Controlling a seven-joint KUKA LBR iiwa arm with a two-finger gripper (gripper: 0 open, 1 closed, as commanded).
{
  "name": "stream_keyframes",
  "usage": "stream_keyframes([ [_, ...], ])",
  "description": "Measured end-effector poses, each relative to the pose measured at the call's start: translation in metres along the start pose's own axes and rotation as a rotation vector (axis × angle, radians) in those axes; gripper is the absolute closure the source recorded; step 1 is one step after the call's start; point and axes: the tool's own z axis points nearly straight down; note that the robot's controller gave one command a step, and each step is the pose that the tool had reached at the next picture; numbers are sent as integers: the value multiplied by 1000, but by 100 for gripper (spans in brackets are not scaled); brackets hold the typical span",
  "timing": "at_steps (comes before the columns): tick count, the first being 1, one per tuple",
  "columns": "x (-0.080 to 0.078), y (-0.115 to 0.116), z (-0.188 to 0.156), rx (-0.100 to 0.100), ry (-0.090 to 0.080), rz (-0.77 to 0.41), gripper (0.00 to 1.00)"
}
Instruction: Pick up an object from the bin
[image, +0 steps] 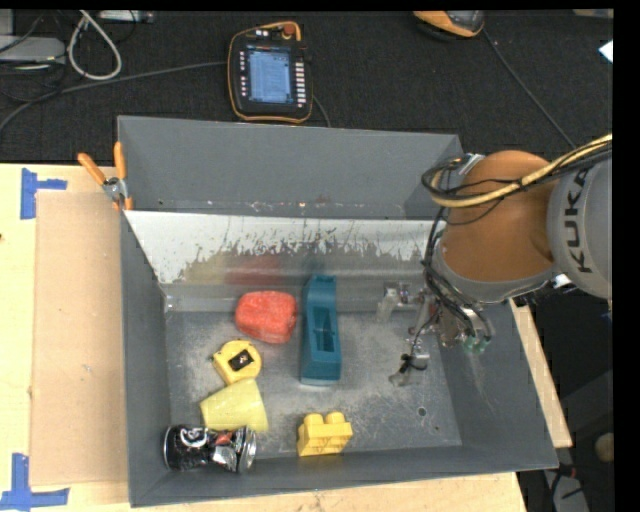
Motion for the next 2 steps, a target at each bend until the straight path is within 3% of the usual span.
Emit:
stream_keyframes([
  [1,-1,1,-4,0,-9,-2,0],
  [2,63,117,107,2,0,-56,0],
])
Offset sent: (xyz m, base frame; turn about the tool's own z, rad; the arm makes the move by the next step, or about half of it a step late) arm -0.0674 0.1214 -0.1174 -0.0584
